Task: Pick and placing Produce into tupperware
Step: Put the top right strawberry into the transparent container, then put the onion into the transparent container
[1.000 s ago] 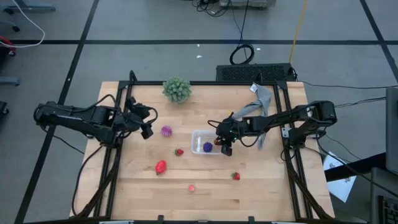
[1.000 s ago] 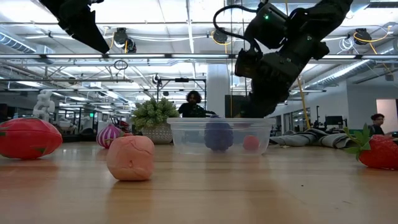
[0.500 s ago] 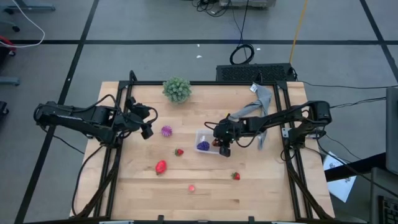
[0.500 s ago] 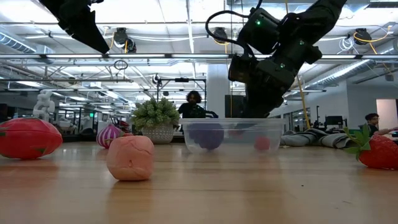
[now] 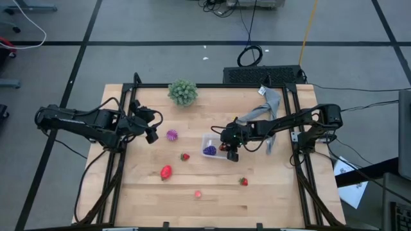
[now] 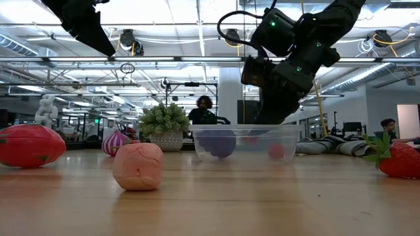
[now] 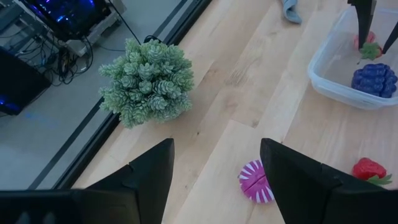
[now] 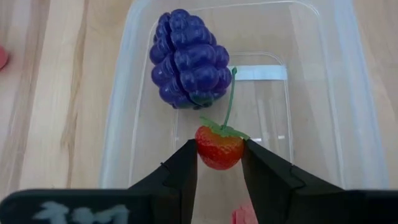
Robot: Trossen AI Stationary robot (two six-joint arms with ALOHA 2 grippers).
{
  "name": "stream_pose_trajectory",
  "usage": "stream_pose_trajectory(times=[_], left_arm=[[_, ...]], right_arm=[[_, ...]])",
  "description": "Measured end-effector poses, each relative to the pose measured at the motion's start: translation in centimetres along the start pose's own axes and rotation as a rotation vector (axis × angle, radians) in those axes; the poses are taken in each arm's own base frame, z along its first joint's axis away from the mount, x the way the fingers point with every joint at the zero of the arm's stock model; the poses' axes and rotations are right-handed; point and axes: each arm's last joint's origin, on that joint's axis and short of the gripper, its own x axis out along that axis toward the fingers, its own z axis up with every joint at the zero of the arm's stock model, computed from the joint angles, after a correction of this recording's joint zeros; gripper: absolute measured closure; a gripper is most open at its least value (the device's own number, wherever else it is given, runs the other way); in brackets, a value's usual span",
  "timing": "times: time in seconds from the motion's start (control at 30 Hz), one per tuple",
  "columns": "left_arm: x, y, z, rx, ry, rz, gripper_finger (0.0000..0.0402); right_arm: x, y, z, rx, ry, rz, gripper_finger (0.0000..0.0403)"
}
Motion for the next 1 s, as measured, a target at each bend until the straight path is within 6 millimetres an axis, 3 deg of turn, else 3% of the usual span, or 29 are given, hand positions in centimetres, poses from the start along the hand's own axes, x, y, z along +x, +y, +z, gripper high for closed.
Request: stream_pose_trajectory(times=[0.3,0.47,0.73,0.9,1.0], left_arm=[[0.0,0.0,0.0,0.001,0.000,0.000,0.0158],[0.0,0.0,0.0,0.001,0.000,0.000,0.0158],[0.0,0.0,0.0,-0.003,0.000,0.000,0.0158],[0.0,-0.1,0.0,-0.022,0.012,-0.035,0.0158],[0.0,-0.2,-0.1,-0.036,0.024,-0.073,0.0158]], right_arm=[[0.0,0.0,0.1,-0.008,-0.007,0.001,0.0235],[0.0,0.1,0.4,-0.012,-0.025,0.004,0.0227],[-1.1,2.2,4.1,-0.130,-0.115,0.042,0.0229],[-3.0,3.9,6.2,-0.260,-0.096,0.038,0.0229],[-4.6,4.3,6.7,-0.267,-0.067,-0.063,0.0229]])
